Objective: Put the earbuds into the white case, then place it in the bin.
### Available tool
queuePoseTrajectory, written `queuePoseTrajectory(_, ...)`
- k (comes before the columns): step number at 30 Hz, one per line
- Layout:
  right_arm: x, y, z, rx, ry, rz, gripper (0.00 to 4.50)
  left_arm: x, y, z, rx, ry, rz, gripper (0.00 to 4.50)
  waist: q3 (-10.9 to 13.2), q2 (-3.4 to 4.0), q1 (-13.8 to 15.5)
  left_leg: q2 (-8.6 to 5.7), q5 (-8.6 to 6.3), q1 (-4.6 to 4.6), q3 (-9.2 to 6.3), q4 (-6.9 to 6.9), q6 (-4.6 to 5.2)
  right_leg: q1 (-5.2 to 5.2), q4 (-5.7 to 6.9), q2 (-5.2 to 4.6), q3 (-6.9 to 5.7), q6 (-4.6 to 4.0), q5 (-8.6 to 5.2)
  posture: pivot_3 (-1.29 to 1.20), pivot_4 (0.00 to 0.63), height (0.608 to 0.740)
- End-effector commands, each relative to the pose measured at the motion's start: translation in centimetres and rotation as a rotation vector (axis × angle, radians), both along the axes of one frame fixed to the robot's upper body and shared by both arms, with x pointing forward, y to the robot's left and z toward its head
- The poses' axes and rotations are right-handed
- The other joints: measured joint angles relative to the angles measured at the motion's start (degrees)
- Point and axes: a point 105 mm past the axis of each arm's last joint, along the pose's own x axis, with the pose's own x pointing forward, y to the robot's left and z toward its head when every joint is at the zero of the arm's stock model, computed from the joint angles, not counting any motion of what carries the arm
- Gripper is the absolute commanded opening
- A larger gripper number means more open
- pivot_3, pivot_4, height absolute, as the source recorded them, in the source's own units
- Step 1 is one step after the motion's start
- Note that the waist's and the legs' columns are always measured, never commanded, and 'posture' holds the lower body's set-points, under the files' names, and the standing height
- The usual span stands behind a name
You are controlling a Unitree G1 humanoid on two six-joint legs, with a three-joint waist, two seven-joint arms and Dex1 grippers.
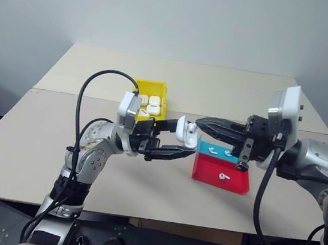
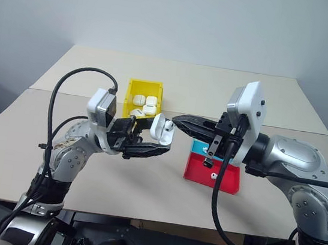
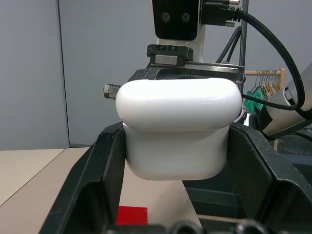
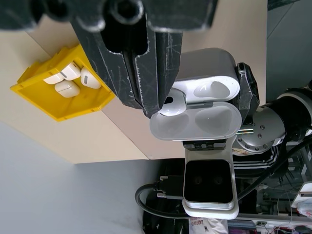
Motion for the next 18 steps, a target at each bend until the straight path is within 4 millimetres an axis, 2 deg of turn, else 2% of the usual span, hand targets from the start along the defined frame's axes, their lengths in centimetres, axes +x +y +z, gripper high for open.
queuePoseTrajectory(1,-0.8,0.0,0.6,-0.002,-0.032,0.013,0.06,-0.6,-0.1,0.7,-0.014,-0.032,-0.017,2.79,0.0,0.00,0.0,0.00,0.00,0.00,0.00,0.00,0.00,0.00,0.00,0.00,0.00,0.00,0.00,0.00,0.150,0.740)
queuePoseTrajectory(7,-0.5,-0.4,0.7,-0.002,-0.034,-0.023,0.06,-0.6,-0.1,0.6,-0.012,-0.029,-0.017,2.79,0.0,0.00,0.0,0.00,0.00,0.00,0.00,0.00,0.00,0.00,0.00,0.00,0.00,0.00,0.00,0.00,0.150,0.740)
queuePoseTrajectory(12,1.1,-2.2,1.7,-0.028,-0.082,-0.139,0.06,-0.4,0.7,0.1,0.025,-0.023,0.006,2.79,0.0,0.00,0.0,0.00,0.00,0.00,0.00,0.00,0.00,0.00,0.00,0.00,0.00,0.00,0.00,0.00,0.150,0.740)
queuePoseTrajectory(14,2.4,-3.1,1.6,-0.101,-0.085,-0.204,0.06,-0.2,1.1,-0.2,0.040,-0.016,0.021,2.79,0.0,0.01,0.0,0.00,0.00,0.00,0.01,0.01,0.00,0.00,0.00,0.00,0.00,0.00,0.00,0.00,0.150,0.740)
queuePoseTrajectory(18,5.9,-4.2,-1.1,-0.390,-0.088,-0.323,0.06,-0.1,1.6,-0.9,0.087,-0.022,0.033,2.79,0.0,0.02,-0.2,0.03,0.00,0.01,0.03,0.00,0.00,-0.05,0.00,0.01,0.01,-0.02,-0.01,0.00,0.150,0.740)
